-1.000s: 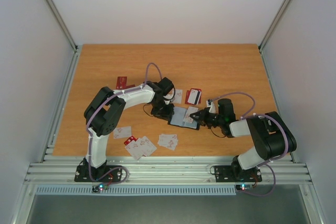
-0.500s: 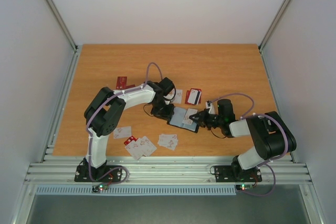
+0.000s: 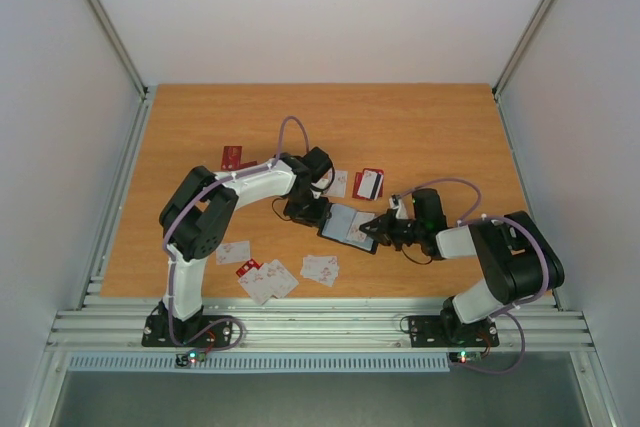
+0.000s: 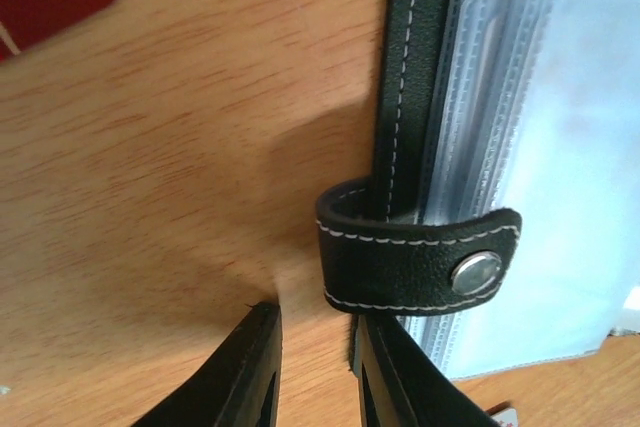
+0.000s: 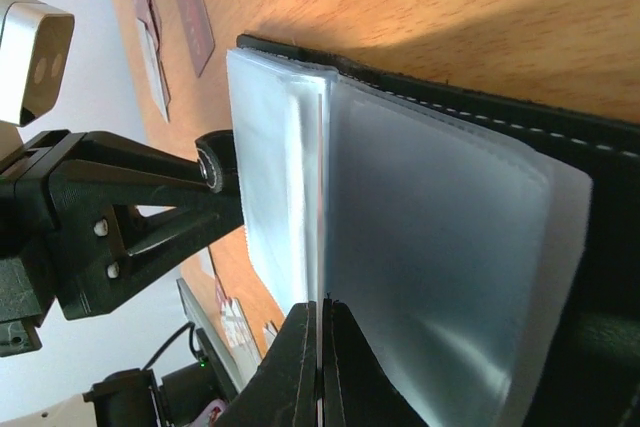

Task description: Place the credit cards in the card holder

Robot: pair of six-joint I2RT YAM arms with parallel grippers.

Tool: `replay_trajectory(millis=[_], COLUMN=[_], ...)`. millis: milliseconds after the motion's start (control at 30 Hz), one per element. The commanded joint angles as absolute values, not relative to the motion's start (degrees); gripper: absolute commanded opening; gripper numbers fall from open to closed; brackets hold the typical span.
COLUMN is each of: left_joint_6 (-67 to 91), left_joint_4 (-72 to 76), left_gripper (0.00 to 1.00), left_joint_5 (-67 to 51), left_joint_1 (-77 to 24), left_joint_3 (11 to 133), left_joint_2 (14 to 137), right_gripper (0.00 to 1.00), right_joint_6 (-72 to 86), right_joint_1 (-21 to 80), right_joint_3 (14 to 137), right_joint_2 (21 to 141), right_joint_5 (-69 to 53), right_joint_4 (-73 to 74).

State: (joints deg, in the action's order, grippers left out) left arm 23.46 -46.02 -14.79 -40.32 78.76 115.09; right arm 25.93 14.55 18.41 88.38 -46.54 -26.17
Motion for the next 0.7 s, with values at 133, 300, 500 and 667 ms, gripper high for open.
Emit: replay_trajectory(millis=[133, 300, 500, 667], left_joint_6=[21.5, 20.6, 20.2, 19.8], left_joint_4=[-48.3, -47.9, -47.6, -47.7], left_gripper=[0.27, 0.27, 0.27, 0.27], left_joint_5=[-12.4, -13.9, -15.3, -15.4], left_joint_1=[-40.2, -40.2, -40.3, -40.3], left_joint_3=[77.4, 77.9, 78.1, 78.3], left_joint_2=[116.4, 117.2, 117.8, 118.0], right_gripper=[0.01, 0.01, 0.01, 0.01], right_joint_6=[23.9, 22.9, 22.4, 17.3], right_joint_1=[15.1, 15.0, 15.0, 15.0], right_joint_3=[22.3, 24.2, 25.0, 26.1], right_joint_2=[89.0, 91.5, 93.9, 88.5], right_joint_5=[-50.3, -51.9, -53.4, -52.1], right_joint_4=[-21.5, -20.2, -20.4, -10.2])
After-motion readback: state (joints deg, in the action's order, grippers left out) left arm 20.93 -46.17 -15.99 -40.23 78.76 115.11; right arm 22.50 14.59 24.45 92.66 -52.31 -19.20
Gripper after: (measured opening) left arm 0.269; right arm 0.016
